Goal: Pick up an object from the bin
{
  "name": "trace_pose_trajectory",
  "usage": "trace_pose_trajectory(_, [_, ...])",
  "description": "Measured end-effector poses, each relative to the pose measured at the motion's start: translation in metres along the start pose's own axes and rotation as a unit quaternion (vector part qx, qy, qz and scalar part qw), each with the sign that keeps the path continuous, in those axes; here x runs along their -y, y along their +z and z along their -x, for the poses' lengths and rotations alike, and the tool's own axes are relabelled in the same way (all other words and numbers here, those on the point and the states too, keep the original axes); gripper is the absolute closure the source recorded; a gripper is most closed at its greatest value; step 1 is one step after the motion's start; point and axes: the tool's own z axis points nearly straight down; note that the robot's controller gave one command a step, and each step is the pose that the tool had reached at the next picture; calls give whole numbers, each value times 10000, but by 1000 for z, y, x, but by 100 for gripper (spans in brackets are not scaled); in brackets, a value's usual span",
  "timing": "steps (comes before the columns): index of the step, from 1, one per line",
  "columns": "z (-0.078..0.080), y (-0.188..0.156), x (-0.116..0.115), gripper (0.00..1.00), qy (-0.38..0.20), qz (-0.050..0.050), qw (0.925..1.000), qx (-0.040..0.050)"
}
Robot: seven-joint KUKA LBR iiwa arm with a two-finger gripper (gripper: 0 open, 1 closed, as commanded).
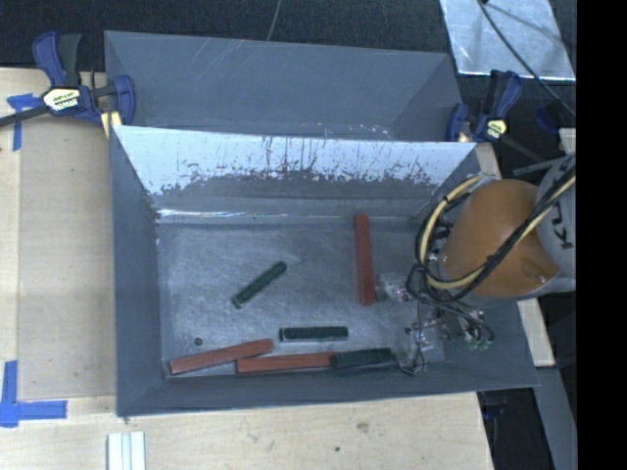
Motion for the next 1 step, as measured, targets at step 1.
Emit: trace_pose_trajectory(1, [7,-5,-25,0,-202,-11,9998,-12])
